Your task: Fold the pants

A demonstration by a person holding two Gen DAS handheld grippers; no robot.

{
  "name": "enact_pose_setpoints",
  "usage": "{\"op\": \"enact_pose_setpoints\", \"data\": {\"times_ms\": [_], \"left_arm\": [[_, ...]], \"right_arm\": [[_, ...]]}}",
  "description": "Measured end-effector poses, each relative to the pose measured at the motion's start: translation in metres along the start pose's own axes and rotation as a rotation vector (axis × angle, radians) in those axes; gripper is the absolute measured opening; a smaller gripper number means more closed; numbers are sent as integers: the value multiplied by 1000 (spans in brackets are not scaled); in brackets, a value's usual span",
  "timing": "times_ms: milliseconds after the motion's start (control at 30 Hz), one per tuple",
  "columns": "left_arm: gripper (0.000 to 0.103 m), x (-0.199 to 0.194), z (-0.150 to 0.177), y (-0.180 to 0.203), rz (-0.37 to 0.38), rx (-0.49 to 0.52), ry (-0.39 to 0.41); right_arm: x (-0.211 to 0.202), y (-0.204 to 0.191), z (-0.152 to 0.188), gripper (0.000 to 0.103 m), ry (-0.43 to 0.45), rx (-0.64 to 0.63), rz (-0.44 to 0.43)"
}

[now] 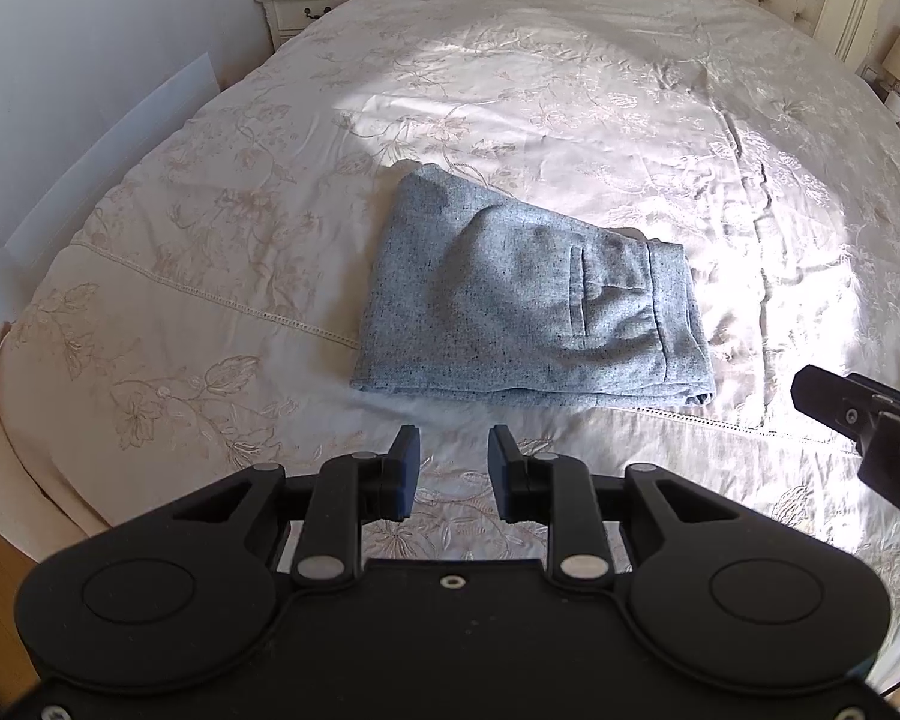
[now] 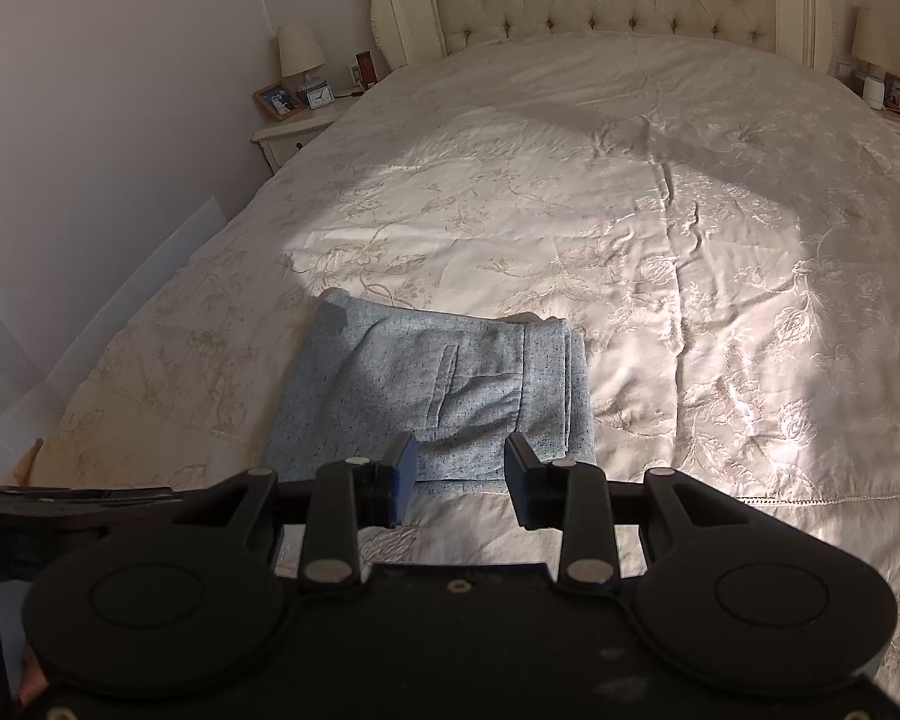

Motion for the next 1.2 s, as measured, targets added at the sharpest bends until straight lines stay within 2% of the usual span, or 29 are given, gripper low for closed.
{"op": "enact_pose_setpoints", "data": {"times_ms": [733, 1200], "left_arm": [[35, 2, 0, 1, -9, 34, -4], [35, -2, -1, 11, -27, 49, 11]], "right_arm": [[3, -3, 3, 35, -16, -1, -6], [6, 8, 4, 35, -20, 9, -41]]}}
Point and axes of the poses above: each gripper's, at about its wrist camera, not at the fingertips, and x roughly the way its jaws point, y to its right, z to its underside, the point moved 10 cm from there along x, roughly the way its jaws point, and after that the axes turned 6 degrees about -y, right-handed, at the moved point
